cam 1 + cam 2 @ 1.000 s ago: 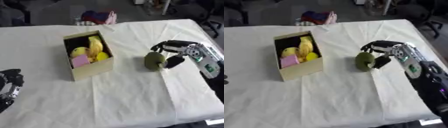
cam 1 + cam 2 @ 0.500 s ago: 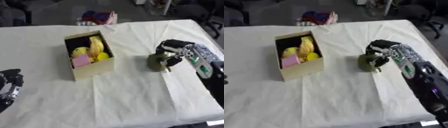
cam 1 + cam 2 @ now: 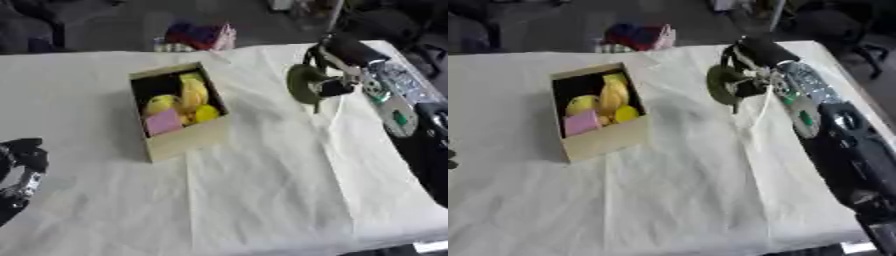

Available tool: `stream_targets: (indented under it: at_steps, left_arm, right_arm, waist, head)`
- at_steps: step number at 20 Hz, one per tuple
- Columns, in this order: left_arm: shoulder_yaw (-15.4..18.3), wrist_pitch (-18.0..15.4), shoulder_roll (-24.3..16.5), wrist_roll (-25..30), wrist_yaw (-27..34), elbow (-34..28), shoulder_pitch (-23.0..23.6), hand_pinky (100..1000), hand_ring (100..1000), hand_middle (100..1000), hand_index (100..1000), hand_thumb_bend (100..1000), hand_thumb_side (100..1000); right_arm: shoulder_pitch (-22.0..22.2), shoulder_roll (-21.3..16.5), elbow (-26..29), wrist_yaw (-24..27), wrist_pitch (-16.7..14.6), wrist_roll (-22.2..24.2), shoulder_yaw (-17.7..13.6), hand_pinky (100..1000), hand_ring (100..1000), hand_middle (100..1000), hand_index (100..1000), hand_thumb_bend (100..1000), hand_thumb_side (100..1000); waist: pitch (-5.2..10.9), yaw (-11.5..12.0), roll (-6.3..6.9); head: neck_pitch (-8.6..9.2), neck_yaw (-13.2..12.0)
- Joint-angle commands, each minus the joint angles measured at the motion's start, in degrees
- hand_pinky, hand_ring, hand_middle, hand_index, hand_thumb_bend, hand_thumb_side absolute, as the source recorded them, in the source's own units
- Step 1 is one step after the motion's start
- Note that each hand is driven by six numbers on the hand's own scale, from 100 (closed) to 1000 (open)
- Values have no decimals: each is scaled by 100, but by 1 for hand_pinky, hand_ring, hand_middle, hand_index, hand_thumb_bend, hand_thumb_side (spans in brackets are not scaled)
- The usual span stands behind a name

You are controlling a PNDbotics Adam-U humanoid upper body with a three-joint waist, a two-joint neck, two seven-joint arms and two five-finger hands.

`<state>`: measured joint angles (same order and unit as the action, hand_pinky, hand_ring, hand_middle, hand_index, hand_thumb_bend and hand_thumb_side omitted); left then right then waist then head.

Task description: Pick up objects on the table and place them in the box.

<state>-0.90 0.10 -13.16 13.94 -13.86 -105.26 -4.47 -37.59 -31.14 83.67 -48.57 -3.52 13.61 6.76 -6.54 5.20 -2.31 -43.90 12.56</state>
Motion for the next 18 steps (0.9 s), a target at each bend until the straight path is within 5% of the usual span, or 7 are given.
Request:
stream_targets:
  at_steps: [1, 9, 18]
  left_arm:
    - [10, -12, -66, 5, 4, -67, -23, 867, 620, 611, 780, 223, 574]
    - [-23, -20, -37, 37, 31, -58, -24, 868, 620, 611, 780, 223, 576]
    - [-56, -23, -6, 77, 58, -56, -27, 869, 619, 612, 780, 223, 578]
  right_arm:
    - [-457, 101, 144, 308, 8, -27, 136, 733, 517, 278, 369, 100, 100]
    - [-1323, 878, -601, 458, -277, 322, 567, 727, 509, 280, 373, 118, 100]
    - [-1560, 1821, -2009, 243, -571, 833, 914, 737, 537, 326, 418, 110, 100]
  waist:
    - [170, 18, 9]
    - [168, 88, 53]
    - [155, 134, 70]
  head:
    - [-22, 24]
    - [-22, 125]
    - [-22, 215]
